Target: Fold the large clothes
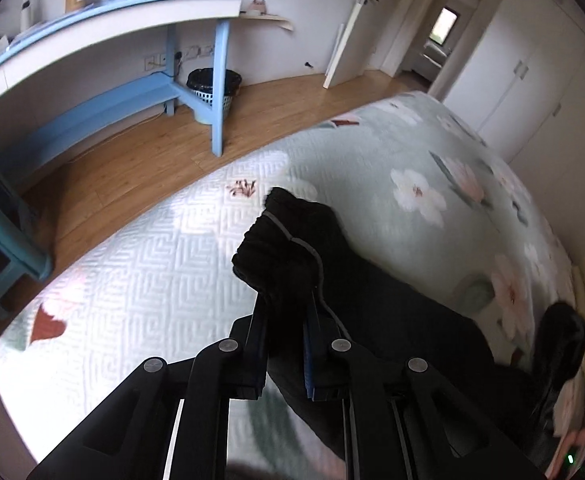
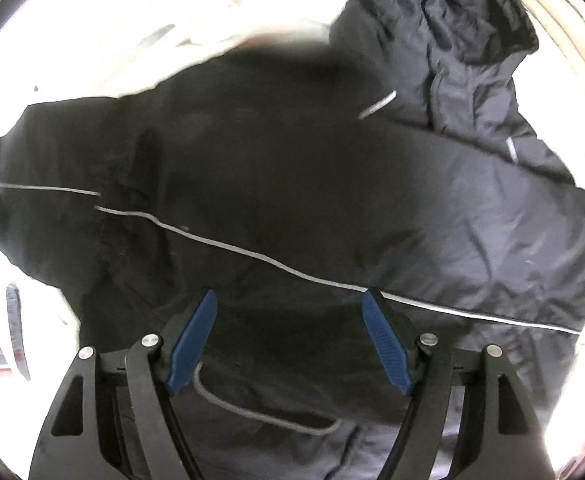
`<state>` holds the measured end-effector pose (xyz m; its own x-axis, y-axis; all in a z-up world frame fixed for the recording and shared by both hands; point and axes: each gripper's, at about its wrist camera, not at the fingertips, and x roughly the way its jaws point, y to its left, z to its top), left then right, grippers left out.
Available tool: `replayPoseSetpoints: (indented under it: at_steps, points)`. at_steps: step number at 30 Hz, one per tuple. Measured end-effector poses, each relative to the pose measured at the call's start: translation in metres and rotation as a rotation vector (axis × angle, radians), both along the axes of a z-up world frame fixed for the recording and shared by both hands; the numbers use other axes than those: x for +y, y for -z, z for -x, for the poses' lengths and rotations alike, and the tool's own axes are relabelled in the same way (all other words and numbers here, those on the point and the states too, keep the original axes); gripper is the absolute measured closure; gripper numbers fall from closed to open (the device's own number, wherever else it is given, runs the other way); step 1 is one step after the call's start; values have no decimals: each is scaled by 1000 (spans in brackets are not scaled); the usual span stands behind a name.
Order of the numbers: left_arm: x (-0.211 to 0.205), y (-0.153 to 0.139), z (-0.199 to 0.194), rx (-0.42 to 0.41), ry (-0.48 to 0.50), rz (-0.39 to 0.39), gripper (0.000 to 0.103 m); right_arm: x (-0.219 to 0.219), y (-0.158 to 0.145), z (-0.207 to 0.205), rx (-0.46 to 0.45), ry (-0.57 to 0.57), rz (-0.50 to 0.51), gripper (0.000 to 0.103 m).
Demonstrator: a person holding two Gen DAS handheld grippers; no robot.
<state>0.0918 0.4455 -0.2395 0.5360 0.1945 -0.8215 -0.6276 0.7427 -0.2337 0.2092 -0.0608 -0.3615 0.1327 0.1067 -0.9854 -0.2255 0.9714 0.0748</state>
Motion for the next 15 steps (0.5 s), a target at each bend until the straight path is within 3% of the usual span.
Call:
replayPoseSetpoints:
  at_steps: [2, 3, 5, 8, 11, 15]
  points:
    - [-17, -9, 5, -19, 36, -13, 89, 2, 27, 1, 54, 1, 36, 23]
    - [-32, -17, 6, -32, 64, -27, 89, 2, 30, 2, 38, 1, 21, 20]
    - [-58, -32, 13, -53, 119, -49, 90, 4, 27, 3, 41, -18, 3, 15]
    - [-112, -57, 12, -94, 247, -45, 90, -2, 18, 10, 46, -31, -35, 18]
    - [-197, -76, 2, -113, 422, -79, 90, -28, -2, 22, 36, 4, -122, 19]
    - [-307, -82, -12, -138, 631, -106, 90, -76, -23, 44, 21, 47, -154, 19]
